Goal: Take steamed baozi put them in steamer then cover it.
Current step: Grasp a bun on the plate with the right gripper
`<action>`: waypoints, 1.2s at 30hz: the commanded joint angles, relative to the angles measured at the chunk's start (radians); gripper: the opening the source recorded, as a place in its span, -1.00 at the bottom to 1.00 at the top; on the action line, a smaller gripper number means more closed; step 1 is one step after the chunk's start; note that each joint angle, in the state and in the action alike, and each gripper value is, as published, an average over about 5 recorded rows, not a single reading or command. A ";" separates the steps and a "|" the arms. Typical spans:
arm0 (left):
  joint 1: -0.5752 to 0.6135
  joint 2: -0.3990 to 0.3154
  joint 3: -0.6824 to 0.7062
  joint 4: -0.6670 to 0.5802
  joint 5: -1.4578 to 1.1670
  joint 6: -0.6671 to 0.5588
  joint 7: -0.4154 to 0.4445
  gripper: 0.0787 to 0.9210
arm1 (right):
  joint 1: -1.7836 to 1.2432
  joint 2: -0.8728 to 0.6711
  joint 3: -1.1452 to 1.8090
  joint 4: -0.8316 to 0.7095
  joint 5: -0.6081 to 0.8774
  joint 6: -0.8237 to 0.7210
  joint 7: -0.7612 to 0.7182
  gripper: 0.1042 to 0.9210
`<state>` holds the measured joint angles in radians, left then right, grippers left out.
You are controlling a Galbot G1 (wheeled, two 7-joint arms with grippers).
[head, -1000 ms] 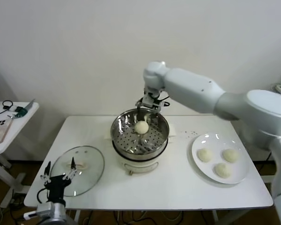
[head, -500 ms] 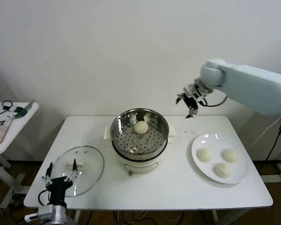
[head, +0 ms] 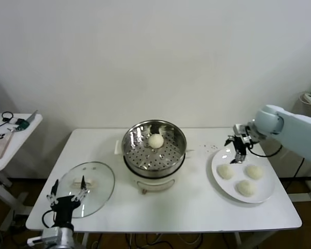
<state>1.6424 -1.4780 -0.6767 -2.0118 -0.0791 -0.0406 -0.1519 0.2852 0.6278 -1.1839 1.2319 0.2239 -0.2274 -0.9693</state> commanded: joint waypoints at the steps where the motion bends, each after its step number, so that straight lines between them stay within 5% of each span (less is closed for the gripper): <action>1: 0.002 0.000 -0.003 0.002 0.001 0.000 0.000 0.77 | -0.160 0.004 0.105 -0.057 -0.049 -0.027 -0.002 0.76; 15: 0.001 -0.003 -0.008 0.016 0.001 0.002 -0.003 0.77 | -0.213 0.152 0.184 -0.273 -0.107 0.017 -0.004 0.76; 28: -0.001 -0.003 -0.012 0.017 0.003 0.006 -0.004 0.77 | -0.235 0.200 0.192 -0.308 -0.120 0.034 -0.032 0.76; 36: 0.001 -0.004 -0.009 0.017 0.005 0.006 -0.006 0.77 | -0.233 0.200 0.204 -0.318 -0.132 0.041 -0.042 0.56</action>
<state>1.6430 -1.4817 -0.6863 -1.9940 -0.0743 -0.0353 -0.1573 0.0637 0.8118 -0.9855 0.9352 0.1000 -0.1908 -1.0055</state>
